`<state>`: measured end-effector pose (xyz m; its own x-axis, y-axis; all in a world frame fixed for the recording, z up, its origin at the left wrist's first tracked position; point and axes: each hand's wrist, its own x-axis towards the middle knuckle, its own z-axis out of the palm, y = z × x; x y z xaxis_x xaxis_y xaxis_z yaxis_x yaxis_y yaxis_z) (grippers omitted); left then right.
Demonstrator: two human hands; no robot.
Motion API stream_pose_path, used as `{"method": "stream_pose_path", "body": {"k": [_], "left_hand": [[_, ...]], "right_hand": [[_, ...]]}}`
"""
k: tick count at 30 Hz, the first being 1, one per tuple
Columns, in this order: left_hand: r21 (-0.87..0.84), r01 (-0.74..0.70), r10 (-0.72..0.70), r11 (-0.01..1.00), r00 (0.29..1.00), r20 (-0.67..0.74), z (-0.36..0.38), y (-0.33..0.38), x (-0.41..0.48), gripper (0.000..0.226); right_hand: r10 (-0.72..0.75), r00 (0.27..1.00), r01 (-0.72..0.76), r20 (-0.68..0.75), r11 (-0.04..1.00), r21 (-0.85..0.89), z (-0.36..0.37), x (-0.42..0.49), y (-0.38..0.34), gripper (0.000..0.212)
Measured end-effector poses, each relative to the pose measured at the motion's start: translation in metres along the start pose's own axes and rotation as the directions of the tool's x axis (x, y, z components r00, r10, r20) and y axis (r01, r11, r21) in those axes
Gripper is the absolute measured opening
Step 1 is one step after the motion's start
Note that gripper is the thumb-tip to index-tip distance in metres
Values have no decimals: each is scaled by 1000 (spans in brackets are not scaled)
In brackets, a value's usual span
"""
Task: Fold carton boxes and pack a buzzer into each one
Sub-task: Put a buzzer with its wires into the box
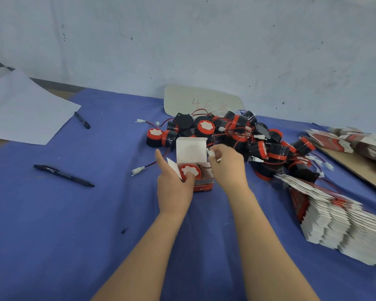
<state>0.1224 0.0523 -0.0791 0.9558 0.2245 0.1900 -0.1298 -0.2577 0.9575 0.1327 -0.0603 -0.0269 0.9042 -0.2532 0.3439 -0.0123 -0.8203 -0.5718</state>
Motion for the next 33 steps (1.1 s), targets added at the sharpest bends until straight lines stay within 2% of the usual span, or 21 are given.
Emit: {"method": "stream_pose_path", "body": {"k": [3,8,11,18,21,23,25,27,29,31,33], "left_hand": [[8,-1,1,1000,1000,4,0,-1,0,90],[25,-5,5,1000,1000,-3,0,-1,0,88],[34,-9,9,999,1000,-8,0,-1,0,88],[33,-8,9,999,1000,-13,1,-1,0,89],[34,-5,5,999,1000,-14,1,-2,0,89],[41,-10,11,999,1000,-20,2,-2,1,88],[39,-13,14,999,1000,-24,2,-2,1,87],[36,-17,18,999,1000,-22,2,-3,1,86],[40,-13,14,999,1000,-22,2,-3,2,87],[41,-13,14,999,1000,-21,2,-3,2,88],[38,-17,17,999,1000,-16,2,-3,1,88]], "right_hand": [[-42,998,50,52,987,-154,3,-6,6,34],[-63,998,61,-2,979,-195,8,-10,10,19],[-74,996,65,-39,978,-197,11,-14,10,20],[-122,992,128,41,949,-287,14,-15,12,26],[-104,993,111,47,976,-186,14,-16,13,32],[-77,995,84,63,989,-122,12,-17,12,45],[-65,994,76,82,988,-137,12,-19,11,50],[-70,995,80,65,985,-153,13,-22,10,38],[-72,997,73,13,994,-79,15,-22,8,22],[-52,998,52,-25,999,-5,13,-23,6,22],[-42,999,42,-33,999,-8,10,-22,6,25]]}}
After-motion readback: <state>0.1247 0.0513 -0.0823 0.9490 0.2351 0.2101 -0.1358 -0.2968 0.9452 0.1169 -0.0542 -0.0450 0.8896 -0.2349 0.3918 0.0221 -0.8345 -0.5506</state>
